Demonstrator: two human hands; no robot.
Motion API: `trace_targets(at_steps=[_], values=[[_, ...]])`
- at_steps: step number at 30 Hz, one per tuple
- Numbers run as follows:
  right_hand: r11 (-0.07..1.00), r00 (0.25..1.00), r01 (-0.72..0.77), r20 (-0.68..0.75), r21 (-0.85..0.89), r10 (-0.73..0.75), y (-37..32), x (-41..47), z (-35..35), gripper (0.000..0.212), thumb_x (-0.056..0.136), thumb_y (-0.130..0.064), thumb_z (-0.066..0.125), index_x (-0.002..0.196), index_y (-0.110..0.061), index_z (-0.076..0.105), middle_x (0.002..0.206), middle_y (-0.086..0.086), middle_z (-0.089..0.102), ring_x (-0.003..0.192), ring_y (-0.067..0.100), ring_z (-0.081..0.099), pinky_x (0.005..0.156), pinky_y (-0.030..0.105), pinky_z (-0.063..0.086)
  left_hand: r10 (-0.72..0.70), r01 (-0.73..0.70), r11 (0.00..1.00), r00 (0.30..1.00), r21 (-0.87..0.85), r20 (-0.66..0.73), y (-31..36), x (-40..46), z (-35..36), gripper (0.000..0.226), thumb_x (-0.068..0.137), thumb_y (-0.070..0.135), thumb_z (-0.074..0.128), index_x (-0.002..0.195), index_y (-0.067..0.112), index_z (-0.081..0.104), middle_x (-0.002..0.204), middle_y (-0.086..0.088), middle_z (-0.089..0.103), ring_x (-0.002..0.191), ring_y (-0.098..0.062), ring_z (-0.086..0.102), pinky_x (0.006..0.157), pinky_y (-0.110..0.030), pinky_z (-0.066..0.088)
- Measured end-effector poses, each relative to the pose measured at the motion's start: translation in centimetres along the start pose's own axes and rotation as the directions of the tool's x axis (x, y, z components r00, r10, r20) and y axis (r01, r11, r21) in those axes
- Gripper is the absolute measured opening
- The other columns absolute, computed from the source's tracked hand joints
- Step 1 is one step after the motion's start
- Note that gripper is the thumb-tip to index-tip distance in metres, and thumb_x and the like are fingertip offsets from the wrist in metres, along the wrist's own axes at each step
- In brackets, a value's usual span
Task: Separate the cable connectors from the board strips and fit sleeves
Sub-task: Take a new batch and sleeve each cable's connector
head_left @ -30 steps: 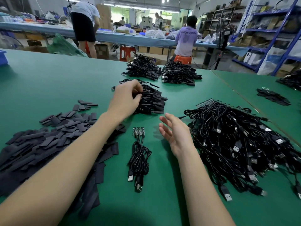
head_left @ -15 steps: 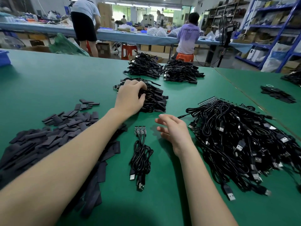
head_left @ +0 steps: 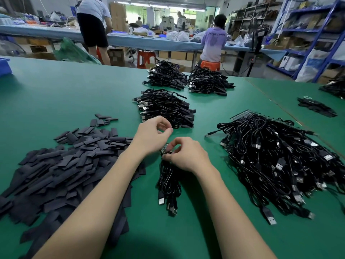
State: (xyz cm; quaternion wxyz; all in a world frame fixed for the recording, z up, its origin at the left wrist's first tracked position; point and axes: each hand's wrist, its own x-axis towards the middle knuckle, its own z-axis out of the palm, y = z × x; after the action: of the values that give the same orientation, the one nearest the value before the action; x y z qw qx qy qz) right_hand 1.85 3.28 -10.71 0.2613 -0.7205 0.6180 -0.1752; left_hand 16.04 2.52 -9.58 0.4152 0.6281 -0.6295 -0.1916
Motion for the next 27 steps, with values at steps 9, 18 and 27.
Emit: trace_targets(at_steps=[9, 18, 27], values=[[0.534, 0.998, -0.030, 0.055, 0.845, -0.030, 2.2, -0.2, -2.5, 0.030, 0.086, -0.010, 0.080, 0.108, -0.016, 0.059, 0.073, -0.008, 0.072, 0.060, 0.007, 0.063, 0.058, 0.020, 0.052, -0.210, 0.258, 0.841, 0.966, -0.475, 0.153, 0.4, 0.0, -0.1, 0.012, 0.093, 0.022, 0.072, 0.102, 0.018, 0.065, 0.093, -0.002, 0.071, 0.077, -0.010, 0.069, 0.073, -0.024, 0.057], [0.572, 0.992, 0.083, -0.124, 0.816, 0.032, 2.4, -0.1, -3.7, 0.019, 0.091, -0.047, 0.073, 0.099, -0.031, 0.076, 0.094, -0.017, 0.077, 0.075, 0.001, 0.066, 0.066, 0.019, 0.048, -0.101, 0.310, 0.712, 0.933, -0.630, 0.345, 1.0, -0.2, -0.4, 0.002, 0.096, 0.016, 0.067, 0.097, 0.017, 0.067, 0.067, 0.009, 0.064, 0.060, -0.006, 0.060, 0.068, -0.023, 0.051], [0.645, 0.992, 0.097, -0.126, 0.758, -0.001, 2.2, -0.3, -3.2, 0.023, 0.088, -0.049, 0.075, 0.088, -0.027, 0.076, 0.076, -0.017, 0.070, 0.064, 0.001, 0.059, 0.062, 0.019, 0.047, -0.016, 0.288, 0.699, 0.921, -0.654, 0.389, 1.3, -0.7, 0.2, 0.003, 0.095, 0.017, 0.068, 0.092, 0.016, 0.068, 0.062, 0.016, 0.059, 0.053, 0.001, 0.052, 0.059, -0.016, 0.050]])
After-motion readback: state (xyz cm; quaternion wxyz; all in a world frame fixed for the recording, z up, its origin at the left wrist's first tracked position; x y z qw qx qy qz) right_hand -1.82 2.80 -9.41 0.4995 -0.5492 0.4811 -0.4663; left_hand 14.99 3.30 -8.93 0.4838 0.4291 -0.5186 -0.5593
